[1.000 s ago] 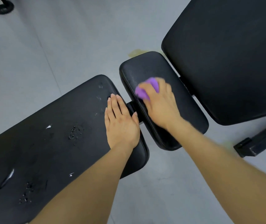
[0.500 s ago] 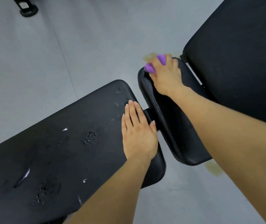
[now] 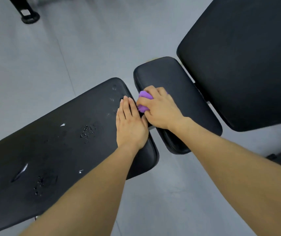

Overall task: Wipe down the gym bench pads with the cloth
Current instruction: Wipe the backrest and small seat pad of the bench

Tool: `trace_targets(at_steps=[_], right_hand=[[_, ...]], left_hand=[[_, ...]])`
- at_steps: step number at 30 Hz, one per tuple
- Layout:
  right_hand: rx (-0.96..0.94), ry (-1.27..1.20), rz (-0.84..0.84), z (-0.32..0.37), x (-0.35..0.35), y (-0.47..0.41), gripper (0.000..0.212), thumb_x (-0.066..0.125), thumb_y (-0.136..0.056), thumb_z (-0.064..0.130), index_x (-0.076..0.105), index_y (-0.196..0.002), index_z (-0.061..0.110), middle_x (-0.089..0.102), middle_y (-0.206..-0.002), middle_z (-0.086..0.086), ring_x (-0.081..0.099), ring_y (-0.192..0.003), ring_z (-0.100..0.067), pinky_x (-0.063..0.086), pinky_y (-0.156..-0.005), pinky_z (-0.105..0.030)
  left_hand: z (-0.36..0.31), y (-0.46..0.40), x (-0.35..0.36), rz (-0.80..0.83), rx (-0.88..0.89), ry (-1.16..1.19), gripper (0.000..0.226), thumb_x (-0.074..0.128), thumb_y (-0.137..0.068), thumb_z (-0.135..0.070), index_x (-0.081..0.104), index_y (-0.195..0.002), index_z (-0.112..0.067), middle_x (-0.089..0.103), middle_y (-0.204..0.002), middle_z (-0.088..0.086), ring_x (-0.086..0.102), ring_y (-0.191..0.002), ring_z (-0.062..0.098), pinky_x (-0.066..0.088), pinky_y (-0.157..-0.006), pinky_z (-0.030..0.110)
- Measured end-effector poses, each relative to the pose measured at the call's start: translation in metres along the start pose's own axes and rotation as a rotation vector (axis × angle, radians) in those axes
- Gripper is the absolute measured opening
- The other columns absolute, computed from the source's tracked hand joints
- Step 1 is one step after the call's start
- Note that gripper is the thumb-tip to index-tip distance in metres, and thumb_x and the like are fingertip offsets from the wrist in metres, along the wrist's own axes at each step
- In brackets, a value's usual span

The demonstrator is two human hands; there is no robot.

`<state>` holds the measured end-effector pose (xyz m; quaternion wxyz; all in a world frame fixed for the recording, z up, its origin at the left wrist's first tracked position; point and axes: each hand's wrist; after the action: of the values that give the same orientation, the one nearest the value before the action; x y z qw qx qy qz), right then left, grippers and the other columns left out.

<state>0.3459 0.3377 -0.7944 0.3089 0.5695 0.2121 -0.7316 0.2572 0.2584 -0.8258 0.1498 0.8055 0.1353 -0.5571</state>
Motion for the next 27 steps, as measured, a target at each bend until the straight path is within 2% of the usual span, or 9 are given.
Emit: trace_targets(at_steps=[4,8,14,17,19,21,22,25,27], right_hand=[[0.011,0.011,-0.009,0.004,0.006,0.040,0.031,0.042,-0.089,0.024,0.060,-0.114,0.024,0.043,-0.130,-0.004,0.038,-0.114,-0.030,0.037,-0.092,-0.042],[0.038,-0.018,-0.084,0.010,0.011,0.082,0.046,0.024,-0.078,0.031,0.067,-0.094,0.021,0.057,-0.112,-0.006,0.051,-0.098,-0.035,0.043,-0.076,-0.043],[0.064,-0.014,-0.172,0.014,0.017,0.134,0.037,0.032,-0.078,0.025,0.067,-0.089,0.024,0.061,-0.108,-0.005,0.056,-0.089,-0.037,0.048,-0.069,-0.043],[0.112,-0.020,-0.139,0.012,0.017,0.160,0.025,0.054,-0.074,0.008,0.065,-0.089,0.024,0.058,-0.113,-0.004,0.053,-0.093,-0.037,0.046,-0.069,-0.040],[0.177,-0.045,-0.090,0.010,0.015,0.178,0.036,0.061,-0.071,-0.001,0.063,-0.096,0.024,0.053,-0.119,-0.002,0.047,-0.097,-0.035,0.043,-0.072,-0.037],[0.311,-0.107,-0.058,0.006,0.010,0.196,0.039,0.054,-0.078,0.000,0.061,-0.105,0.026,0.045,-0.124,0.002,0.039,-0.101,-0.029,0.040,-0.084,-0.037],[0.397,-0.156,-0.096,0.003,0.007,0.201,0.040,0.052,-0.080,0.001,0.060,-0.109,0.026,0.044,-0.125,0.002,0.037,-0.100,-0.028,0.038,-0.088,-0.035],[0.589,-0.244,-0.394,0.000,0.002,0.185,0.046,0.049,-0.080,-0.002,0.059,-0.118,0.024,0.042,-0.129,-0.003,0.038,-0.103,-0.032,0.039,-0.094,-0.038],[0.625,-0.314,-0.437,0.011,0.006,0.157,0.049,0.050,-0.085,0.003,0.051,-0.129,0.024,0.034,-0.137,-0.005,0.035,-0.113,-0.034,0.039,-0.099,-0.039]], left_hand=[[0.012,0.002,-0.012,0.079,0.101,0.084,0.059,0.031,-0.097,-0.018,0.005,-0.148,-0.001,-0.001,-0.157,0.013,-0.003,-0.145,0.023,-0.002,-0.118,0.030],[0.017,0.020,-0.017,0.075,0.115,0.082,0.059,0.034,-0.097,-0.018,0.010,-0.147,-0.001,0.005,-0.157,0.012,0.003,-0.145,0.023,0.002,-0.119,0.029],[-0.005,0.056,-0.006,0.074,0.140,-0.020,0.065,0.037,-0.097,-0.032,0.010,-0.147,-0.001,0.007,-0.156,0.016,0.008,-0.144,0.028,0.006,-0.119,0.034],[-0.003,0.058,-0.003,0.113,0.158,-0.081,0.071,0.035,-0.097,-0.038,0.003,-0.147,0.000,0.001,-0.156,0.017,0.002,-0.145,0.029,0.003,-0.119,0.035],[0.000,0.058,-0.002,0.120,0.193,-0.128,0.074,0.034,-0.097,-0.042,0.001,-0.147,0.002,0.000,-0.156,0.019,0.000,-0.145,0.030,0.001,-0.119,0.036],[0.001,0.058,-0.001,0.112,0.199,-0.132,0.075,0.035,-0.096,-0.042,0.000,-0.147,0.002,-0.001,-0.156,0.019,0.000,-0.145,0.030,0.001,-0.119,0.036],[0.001,0.059,0.000,0.110,0.192,-0.127,0.075,0.035,-0.096,-0.042,0.000,-0.147,0.001,-0.001,-0.156,0.019,-0.001,-0.145,0.030,0.000,-0.119,0.036],[0.002,0.059,0.002,0.094,0.195,-0.120,0.075,0.034,-0.096,-0.042,-0.001,-0.147,0.001,-0.002,-0.156,0.017,-0.002,-0.145,0.029,-0.001,-0.118,0.036],[0.003,0.059,0.003,0.083,0.200,-0.106,0.075,0.034,-0.096,-0.043,-0.001,-0.147,0.000,-0.002,-0.156,0.016,-0.002,-0.145,0.028,-0.001,-0.118,0.035]])
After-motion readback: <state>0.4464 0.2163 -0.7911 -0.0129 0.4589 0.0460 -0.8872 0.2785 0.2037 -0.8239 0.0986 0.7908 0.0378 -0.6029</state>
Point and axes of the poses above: each hand's wrist, its own y-axis away from the middle knuckle, its own x-axis out of the palm, z = x × y
